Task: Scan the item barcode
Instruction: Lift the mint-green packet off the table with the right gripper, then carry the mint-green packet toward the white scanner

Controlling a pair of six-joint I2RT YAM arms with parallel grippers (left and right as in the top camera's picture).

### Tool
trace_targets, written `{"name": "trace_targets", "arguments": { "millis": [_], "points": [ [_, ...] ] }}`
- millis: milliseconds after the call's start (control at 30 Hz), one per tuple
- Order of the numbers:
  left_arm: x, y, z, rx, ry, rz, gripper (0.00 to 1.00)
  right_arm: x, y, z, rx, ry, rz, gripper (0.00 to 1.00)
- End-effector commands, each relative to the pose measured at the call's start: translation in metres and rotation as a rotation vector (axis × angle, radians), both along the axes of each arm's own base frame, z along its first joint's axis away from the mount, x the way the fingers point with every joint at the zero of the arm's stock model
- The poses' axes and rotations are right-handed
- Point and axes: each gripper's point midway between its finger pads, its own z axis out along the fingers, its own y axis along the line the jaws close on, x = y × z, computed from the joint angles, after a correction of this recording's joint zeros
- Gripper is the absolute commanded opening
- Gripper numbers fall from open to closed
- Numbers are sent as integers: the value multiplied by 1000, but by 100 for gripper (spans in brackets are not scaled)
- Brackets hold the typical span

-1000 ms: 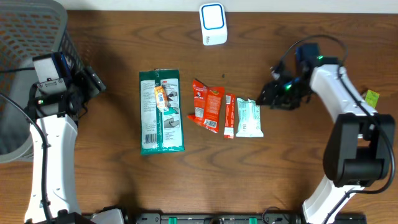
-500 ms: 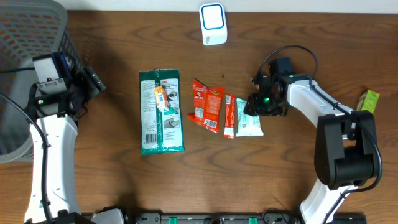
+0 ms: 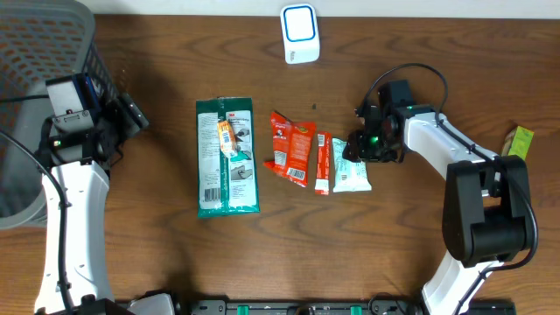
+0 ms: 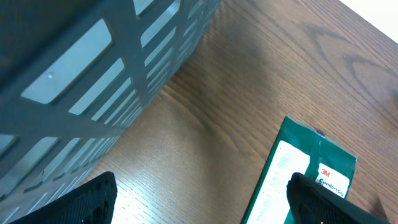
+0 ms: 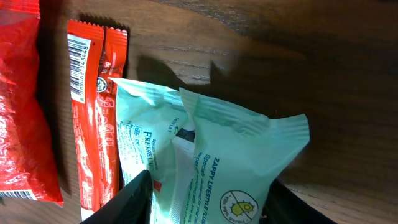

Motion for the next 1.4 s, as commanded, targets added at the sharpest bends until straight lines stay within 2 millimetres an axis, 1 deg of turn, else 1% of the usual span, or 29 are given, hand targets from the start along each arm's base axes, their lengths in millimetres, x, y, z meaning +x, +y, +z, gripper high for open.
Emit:
{"name": "trace_targets", "arguments": {
  "millis": [0,167,267,567,600,633,667,700,833,900,933,967,1033,1200,1267,1367],
  "points": [
    [0,6,12,16,-28,24,88,-7,-4,-9,-42,23,-6,49],
    [0,6,12,16,-28,24,88,-7,-4,-9,-42,24,-5,49],
    [0,6,12,16,-28,23,88,-10,-4,-9,-44,34,-4,47],
    [0,6,12,16,-28,23,88,-26,-7,-11,-56,104,-4,47],
    [0,6,12,16,-28,24,88,-27,-8,-11,-56,109,-9,45],
    [0,6,12,16,-28,24,88,-28,-8,-11,-57,112,-10,37],
    [0,6,12,16,-28,23,88,-28,-8,-11,-57,113,-10,21],
    [0,6,12,16,-28,23,88,-28,-8,-11,-56,112,-10,1],
    [0,6,12,16,-28,24,88,-26,-3,-9,-27,107,-7,1],
    [0,6,12,16,-28,24,88,-23,2,0,21,90,11,1],
    [0,6,12,16,-28,24,88,-17,6,14,67,56,29,1],
    [0,6,12,16,-28,24,88,-14,8,21,84,37,28,1],
    [0,6,12,16,-28,23,88,-7,6,38,96,-13,25,1],
    [0,6,12,16,-28,23,88,6,10,79,116,-184,90,1],
    [0,6,12,16,-28,24,88,8,14,93,142,-224,101,1],
    [0,6,12,16,-28,24,88,13,25,114,218,-289,125,1]
  ]
}}
